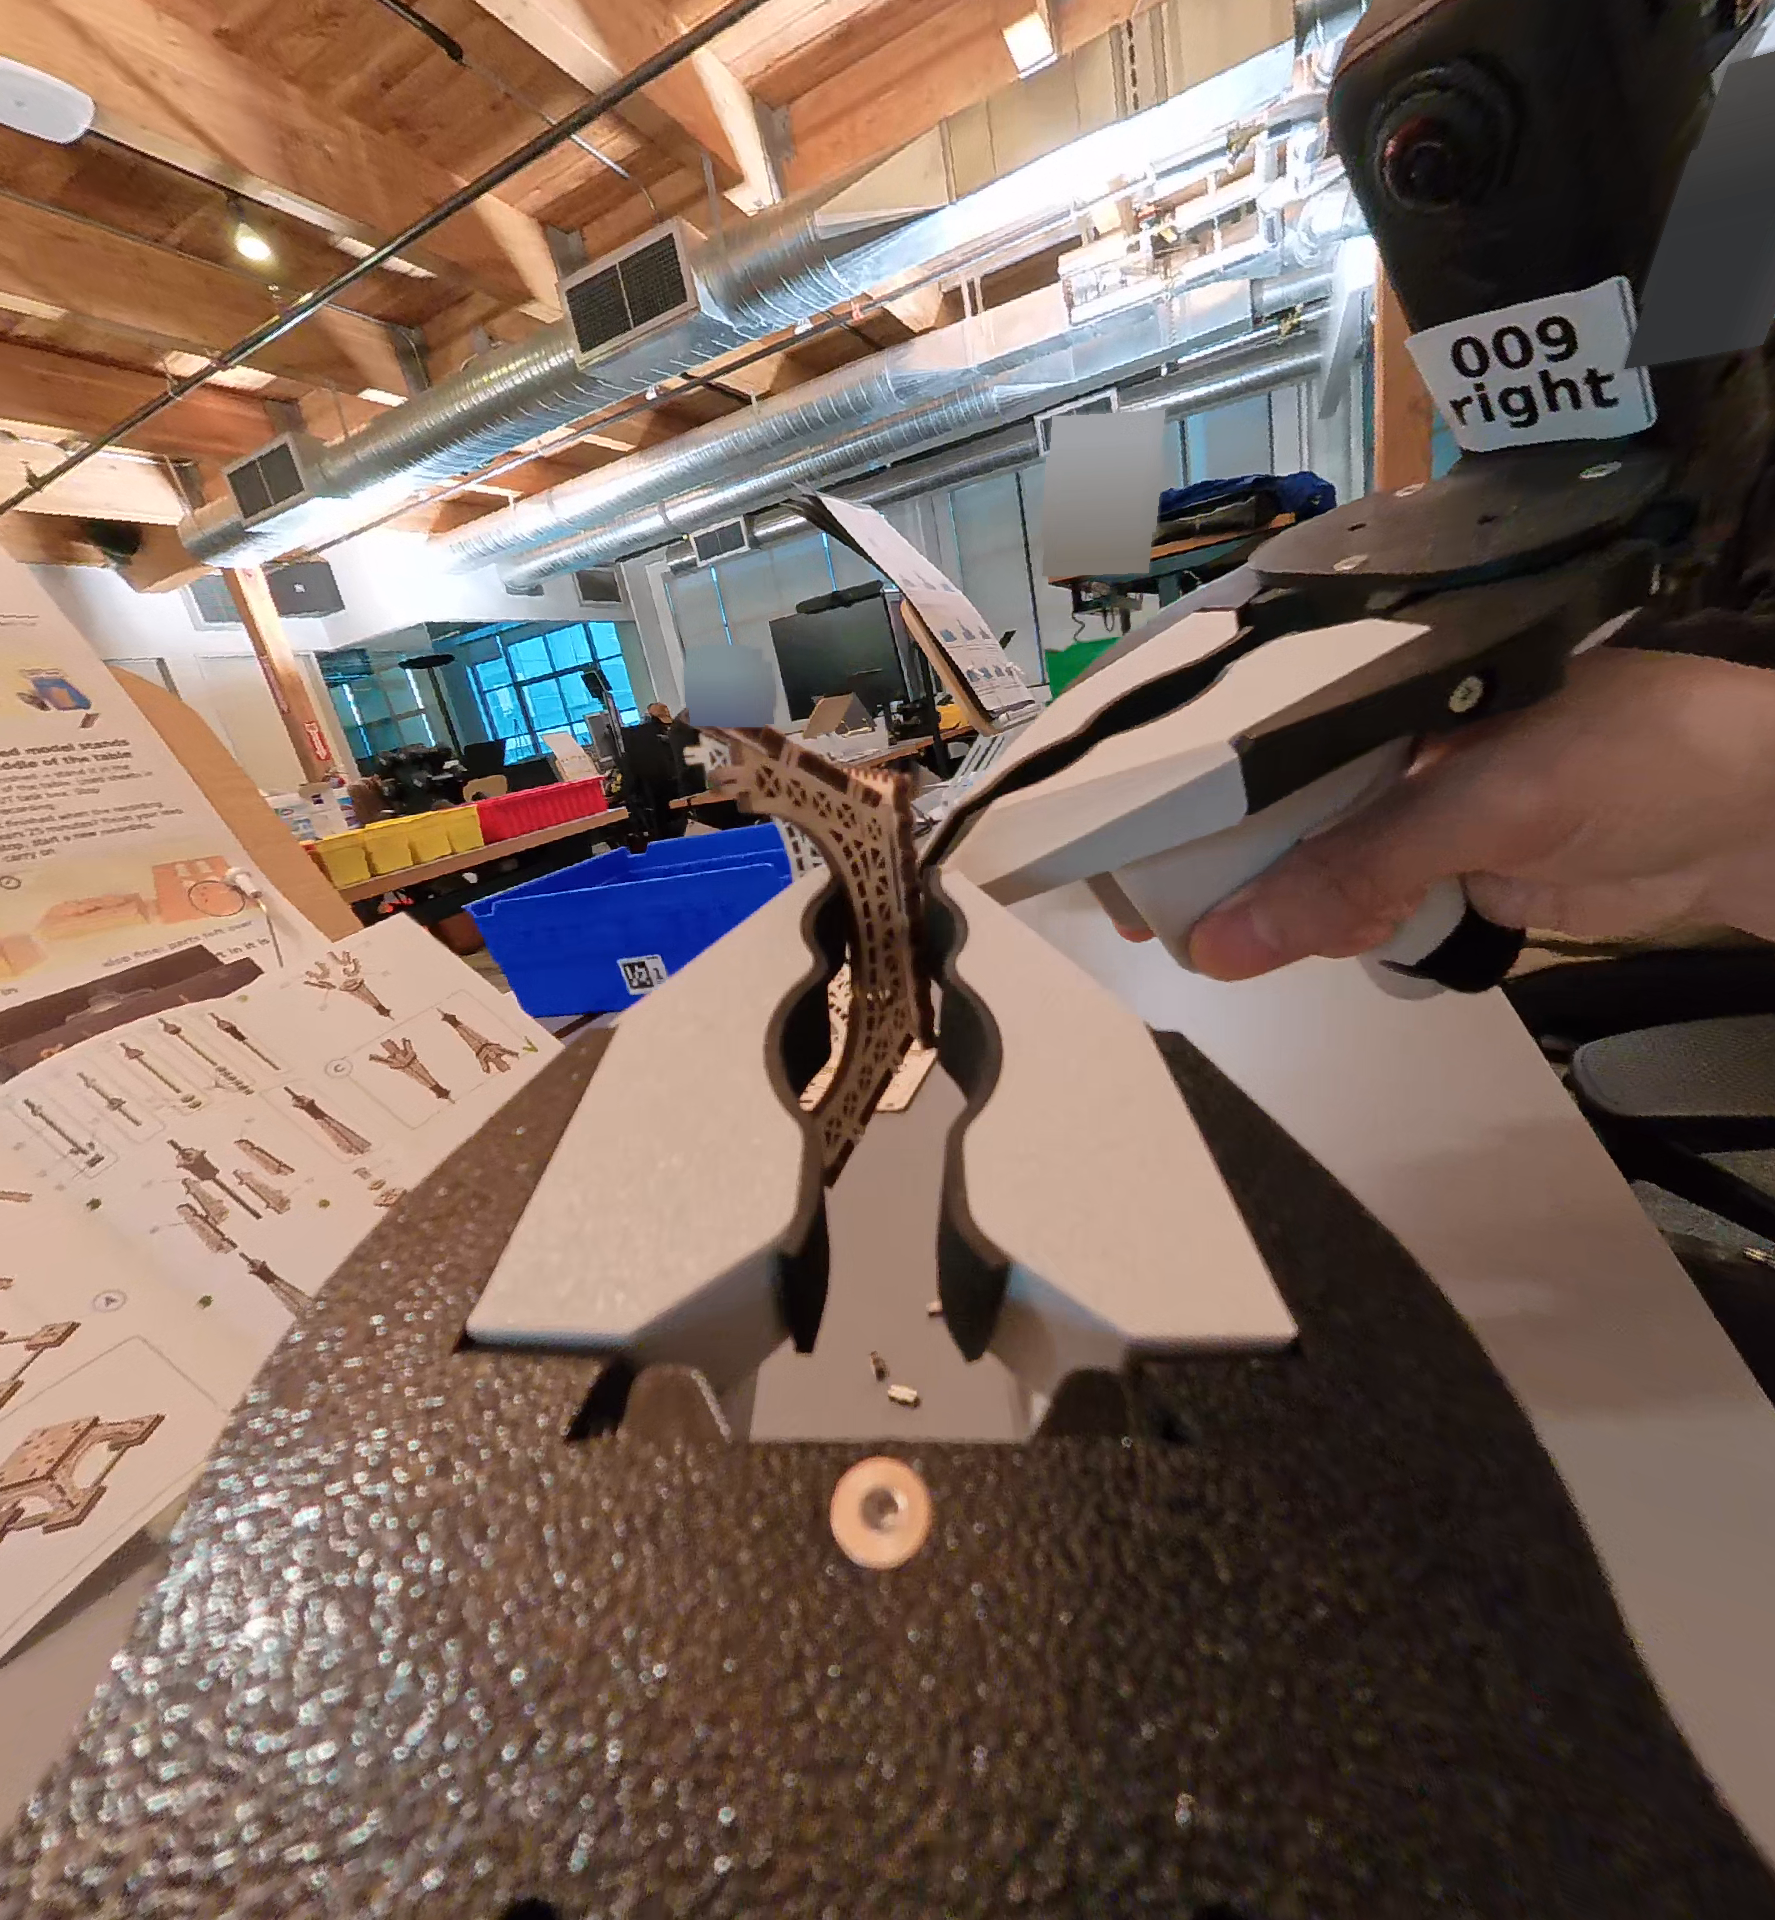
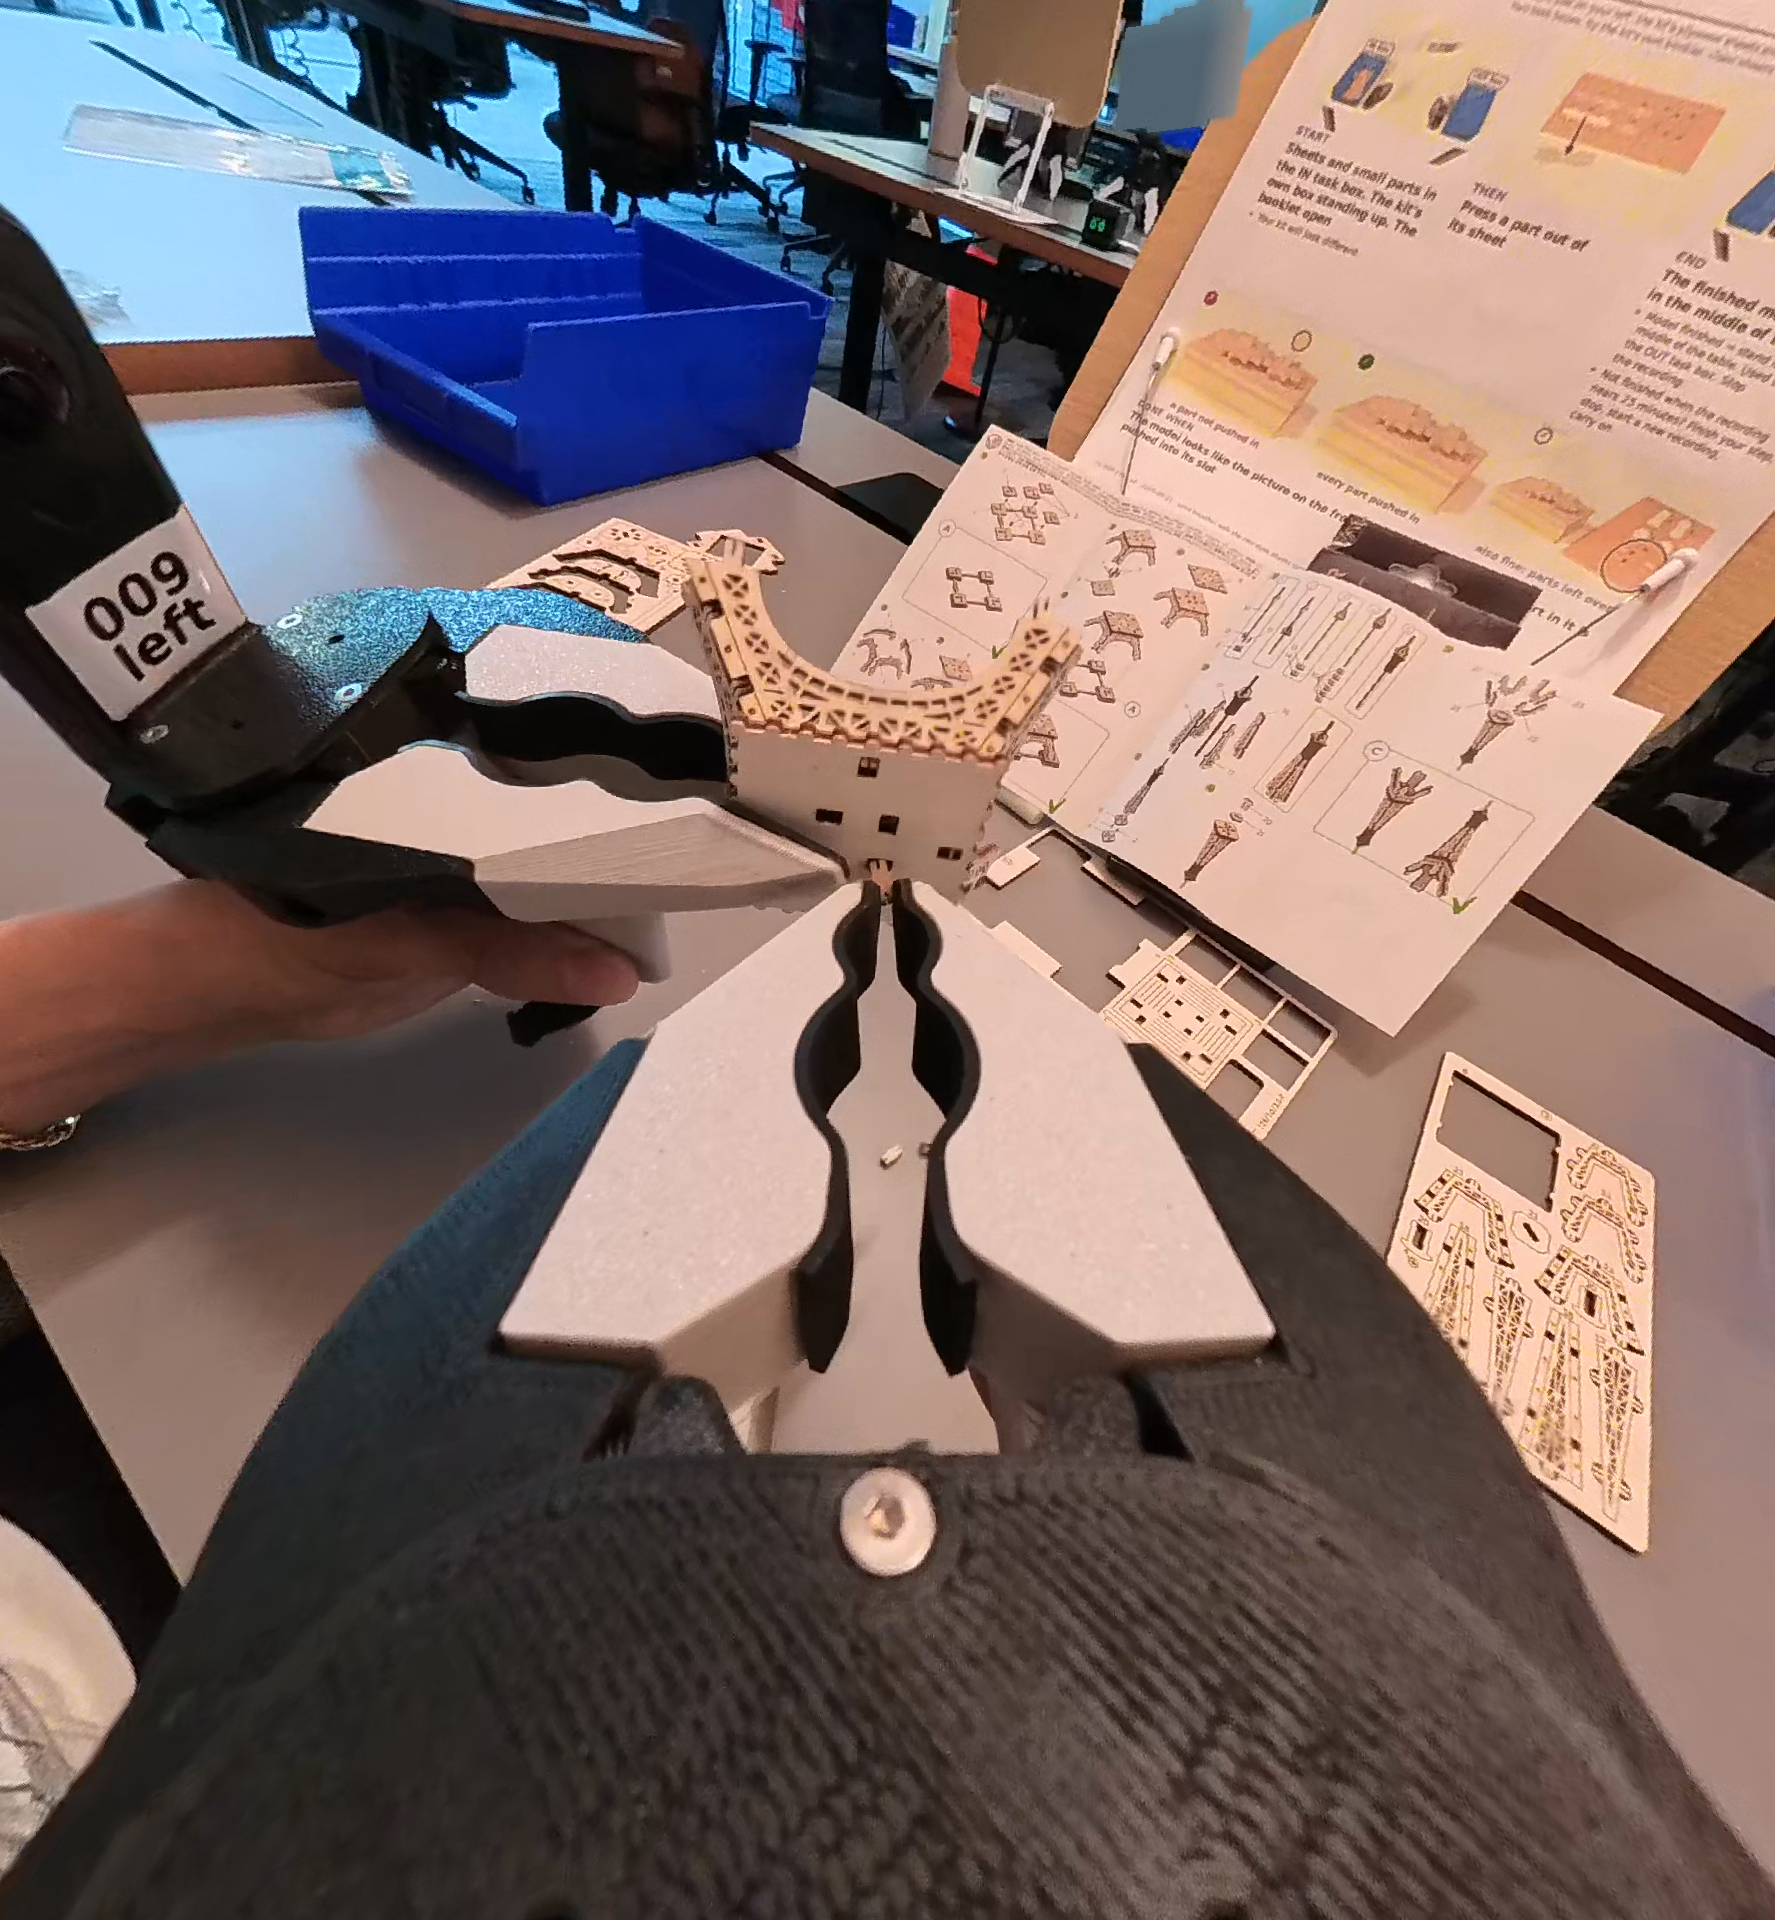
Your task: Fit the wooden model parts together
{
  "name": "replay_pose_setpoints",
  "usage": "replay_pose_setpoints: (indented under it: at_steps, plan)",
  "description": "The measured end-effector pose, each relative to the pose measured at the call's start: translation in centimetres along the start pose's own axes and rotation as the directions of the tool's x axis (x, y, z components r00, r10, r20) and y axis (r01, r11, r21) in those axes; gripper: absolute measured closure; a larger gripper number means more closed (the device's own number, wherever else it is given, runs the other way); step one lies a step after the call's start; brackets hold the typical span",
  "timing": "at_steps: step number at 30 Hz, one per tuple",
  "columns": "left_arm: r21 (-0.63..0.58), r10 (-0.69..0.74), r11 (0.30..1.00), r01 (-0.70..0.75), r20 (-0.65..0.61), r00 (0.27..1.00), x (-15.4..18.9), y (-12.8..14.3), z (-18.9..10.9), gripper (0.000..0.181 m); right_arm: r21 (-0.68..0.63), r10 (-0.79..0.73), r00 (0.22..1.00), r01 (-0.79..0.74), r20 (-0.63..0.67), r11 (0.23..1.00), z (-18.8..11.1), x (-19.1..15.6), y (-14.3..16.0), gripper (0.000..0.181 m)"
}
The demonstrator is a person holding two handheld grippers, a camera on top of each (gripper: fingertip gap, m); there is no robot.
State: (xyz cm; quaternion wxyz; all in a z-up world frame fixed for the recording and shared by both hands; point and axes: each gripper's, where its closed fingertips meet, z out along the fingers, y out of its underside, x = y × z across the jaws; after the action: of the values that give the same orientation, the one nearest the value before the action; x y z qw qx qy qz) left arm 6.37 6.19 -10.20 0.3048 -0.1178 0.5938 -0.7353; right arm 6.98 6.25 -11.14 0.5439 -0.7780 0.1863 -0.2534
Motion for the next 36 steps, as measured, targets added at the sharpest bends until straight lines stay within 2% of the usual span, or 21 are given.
replay_pose_setpoints:
  at_steps: [12,23,28,32,36]
  plan:
    - [-0.015,0.050,0.999,-0.049,0.034,0.998,-0.1,0.1,0.2,0.170,0.012,0.041,0.999,-0.041,0.007,0.999,0.2,0.2,0.1,0.181]
    - [-0.078,0.114,0.990,-0.114,-0.010,0.993,0.7,1.1,0.5,0.170,-0.061,0.106,0.990,-0.101,0.094,0.993,-0.1,0.2,1.4,0.181]
    - [-0.104,0.134,0.984,-0.142,-0.076,0.988,1.4,1.5,0.3,0.170,-0.081,0.210,0.960,-0.198,0.184,0.977,-0.5,-0.2,1.7,0.181]
    - [-0.113,0.150,0.981,-0.159,-0.085,0.985,1.6,1.6,0.4,0.170,-0.098,0.199,0.964,-0.184,0.174,0.978,-0.5,-0.2,1.8,0.181]
    - [-0.093,0.119,0.988,-0.126,-0.072,0.990,1.2,1.2,0.2,0.170,-0.052,0.219,0.960,-0.213,0.176,0.976,-0.4,-0.3,1.3,0.181]
